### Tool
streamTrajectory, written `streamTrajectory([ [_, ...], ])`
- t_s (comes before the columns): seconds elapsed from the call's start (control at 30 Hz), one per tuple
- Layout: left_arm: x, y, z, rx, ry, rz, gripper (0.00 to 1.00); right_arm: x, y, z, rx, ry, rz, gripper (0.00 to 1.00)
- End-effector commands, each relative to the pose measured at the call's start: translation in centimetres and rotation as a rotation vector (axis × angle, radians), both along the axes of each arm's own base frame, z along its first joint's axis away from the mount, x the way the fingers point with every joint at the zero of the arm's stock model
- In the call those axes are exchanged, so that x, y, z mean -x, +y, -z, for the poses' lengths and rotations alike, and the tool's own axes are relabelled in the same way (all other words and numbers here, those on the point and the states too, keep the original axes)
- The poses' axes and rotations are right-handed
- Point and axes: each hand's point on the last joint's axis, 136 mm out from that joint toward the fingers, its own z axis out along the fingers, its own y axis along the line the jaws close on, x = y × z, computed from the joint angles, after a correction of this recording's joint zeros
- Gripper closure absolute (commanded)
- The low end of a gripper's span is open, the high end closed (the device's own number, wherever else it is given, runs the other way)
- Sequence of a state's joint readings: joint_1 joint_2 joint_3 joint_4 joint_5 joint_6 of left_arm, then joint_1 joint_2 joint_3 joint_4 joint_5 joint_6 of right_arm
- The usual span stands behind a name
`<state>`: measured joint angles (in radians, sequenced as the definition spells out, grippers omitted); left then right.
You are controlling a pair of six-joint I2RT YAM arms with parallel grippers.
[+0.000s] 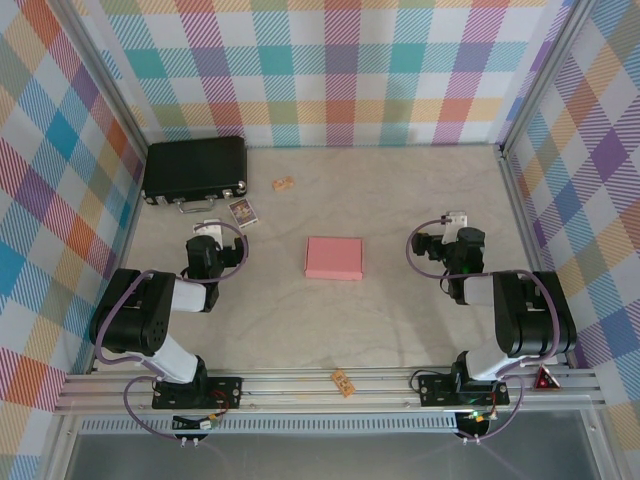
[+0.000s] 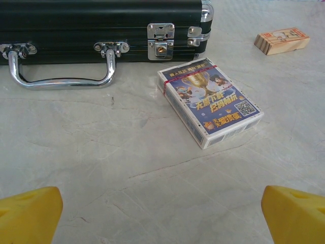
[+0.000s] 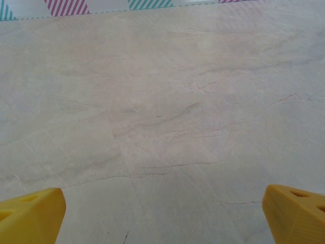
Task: Fold the paper box
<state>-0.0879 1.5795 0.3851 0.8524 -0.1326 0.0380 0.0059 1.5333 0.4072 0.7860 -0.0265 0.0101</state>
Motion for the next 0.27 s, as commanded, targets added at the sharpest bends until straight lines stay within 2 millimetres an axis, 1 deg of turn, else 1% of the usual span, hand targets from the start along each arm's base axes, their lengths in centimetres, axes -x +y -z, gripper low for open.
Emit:
streamTrajectory([
  [0.0, -0.87, 0.31, -1.16, 0.015, -0.041, -0.008, 0.00, -0.56, -0.09, -1.02, 0.001, -0.044, 0.003, 0.01],
  [0.23, -0.87, 0.27, -1.17, 0.019, -0.042, -0.004, 0.00, -0.58, -0.09, -1.06, 0.002, -0.046, 0.003, 0.01],
])
